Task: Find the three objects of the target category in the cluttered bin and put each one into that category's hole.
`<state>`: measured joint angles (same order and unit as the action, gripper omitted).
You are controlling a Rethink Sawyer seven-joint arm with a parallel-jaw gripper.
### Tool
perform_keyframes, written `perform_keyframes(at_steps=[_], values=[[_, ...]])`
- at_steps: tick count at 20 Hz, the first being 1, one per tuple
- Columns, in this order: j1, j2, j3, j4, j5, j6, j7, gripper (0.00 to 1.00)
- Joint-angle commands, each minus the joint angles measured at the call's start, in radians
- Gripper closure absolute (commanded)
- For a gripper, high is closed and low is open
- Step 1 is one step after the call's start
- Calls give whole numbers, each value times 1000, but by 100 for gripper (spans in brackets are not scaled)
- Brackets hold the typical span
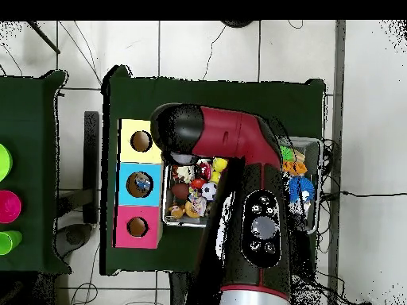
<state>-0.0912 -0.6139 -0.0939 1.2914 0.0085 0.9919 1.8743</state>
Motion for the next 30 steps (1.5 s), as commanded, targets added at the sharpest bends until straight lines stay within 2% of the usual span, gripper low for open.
perform_keyframes(at_steps=[1,10,20,30], values=[[35,7,-30,53,49,104,311,100],[102,-9,-67,92,85,88,361,100],[166,-36,-92,179,132,22,398,100],[204,-25,-98,284,175,-122,411,100]])
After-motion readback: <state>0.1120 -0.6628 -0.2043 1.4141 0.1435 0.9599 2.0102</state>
